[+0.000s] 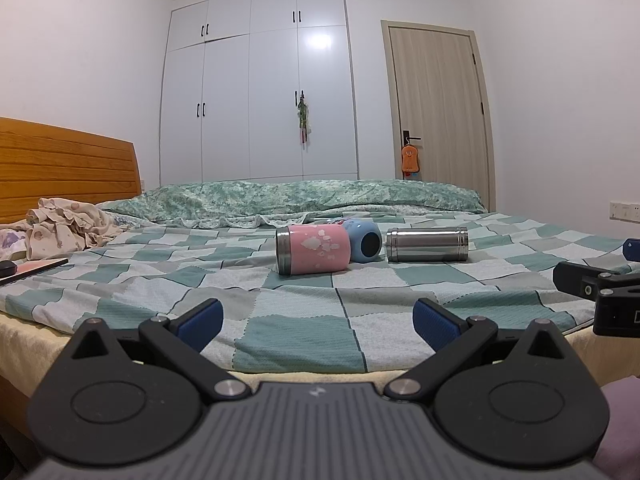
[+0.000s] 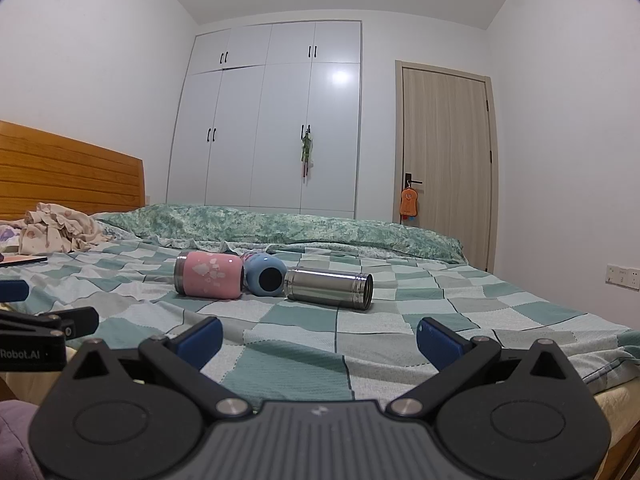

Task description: Flip cup upright

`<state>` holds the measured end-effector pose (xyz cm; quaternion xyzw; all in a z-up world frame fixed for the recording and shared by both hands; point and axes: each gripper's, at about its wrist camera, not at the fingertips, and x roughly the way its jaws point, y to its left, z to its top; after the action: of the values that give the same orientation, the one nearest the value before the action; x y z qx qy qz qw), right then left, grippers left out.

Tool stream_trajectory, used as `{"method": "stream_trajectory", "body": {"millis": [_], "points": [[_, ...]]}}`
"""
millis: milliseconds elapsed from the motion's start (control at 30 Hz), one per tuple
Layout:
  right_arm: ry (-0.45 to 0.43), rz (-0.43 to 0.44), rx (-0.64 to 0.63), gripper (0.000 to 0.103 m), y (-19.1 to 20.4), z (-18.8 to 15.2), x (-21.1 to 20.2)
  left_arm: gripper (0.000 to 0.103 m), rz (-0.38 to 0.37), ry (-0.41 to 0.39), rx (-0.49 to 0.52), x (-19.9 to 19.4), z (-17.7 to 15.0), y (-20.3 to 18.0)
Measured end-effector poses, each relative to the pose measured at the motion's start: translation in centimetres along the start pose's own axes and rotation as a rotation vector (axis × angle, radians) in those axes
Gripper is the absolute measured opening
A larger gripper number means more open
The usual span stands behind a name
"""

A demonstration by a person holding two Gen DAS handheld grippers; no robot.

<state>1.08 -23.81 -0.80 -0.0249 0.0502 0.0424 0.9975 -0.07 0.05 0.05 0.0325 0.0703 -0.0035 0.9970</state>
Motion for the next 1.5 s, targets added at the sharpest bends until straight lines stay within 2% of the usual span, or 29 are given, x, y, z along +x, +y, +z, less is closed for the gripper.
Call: {"method": "stream_trajectory", "body": {"millis": [1500], "points": [[-0.004,0.0,0.001,0.103,0.28,0.13,-0.17,0.103,-0.001,-0.005,-0.004,-0.02,0.0,-0.02]]}}
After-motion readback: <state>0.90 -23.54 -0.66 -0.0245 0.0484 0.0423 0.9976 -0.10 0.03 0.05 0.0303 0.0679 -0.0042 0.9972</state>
